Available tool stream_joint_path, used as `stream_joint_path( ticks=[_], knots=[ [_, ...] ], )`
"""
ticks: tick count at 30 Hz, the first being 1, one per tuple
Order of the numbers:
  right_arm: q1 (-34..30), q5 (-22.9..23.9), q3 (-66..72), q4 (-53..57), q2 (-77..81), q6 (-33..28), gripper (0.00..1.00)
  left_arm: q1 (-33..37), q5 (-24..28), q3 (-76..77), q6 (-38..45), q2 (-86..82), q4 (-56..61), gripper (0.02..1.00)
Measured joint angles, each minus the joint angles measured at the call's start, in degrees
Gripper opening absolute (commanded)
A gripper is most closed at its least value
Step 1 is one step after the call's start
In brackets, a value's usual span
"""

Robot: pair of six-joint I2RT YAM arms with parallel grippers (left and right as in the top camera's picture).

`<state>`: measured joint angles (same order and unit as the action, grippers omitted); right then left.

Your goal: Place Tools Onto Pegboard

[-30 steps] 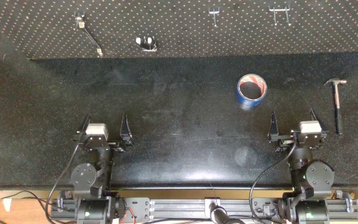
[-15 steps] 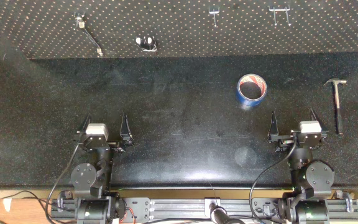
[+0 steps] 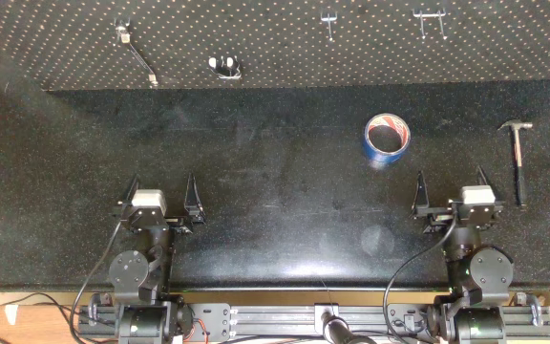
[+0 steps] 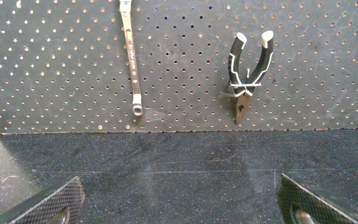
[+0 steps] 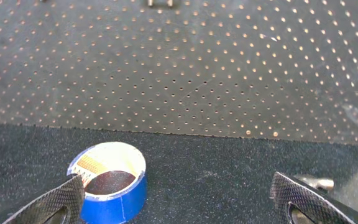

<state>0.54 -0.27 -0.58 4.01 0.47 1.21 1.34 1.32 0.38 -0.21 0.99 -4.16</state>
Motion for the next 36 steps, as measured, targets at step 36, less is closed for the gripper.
stream_joint_path(
  ticks=[36],
  knots=[
    [11.17,-11.93,-57.94,30.40,82.07,13.11,0.976,0.00,-0.02,0.02,0.02,-0.22,-0.07,0.996]
  ],
)
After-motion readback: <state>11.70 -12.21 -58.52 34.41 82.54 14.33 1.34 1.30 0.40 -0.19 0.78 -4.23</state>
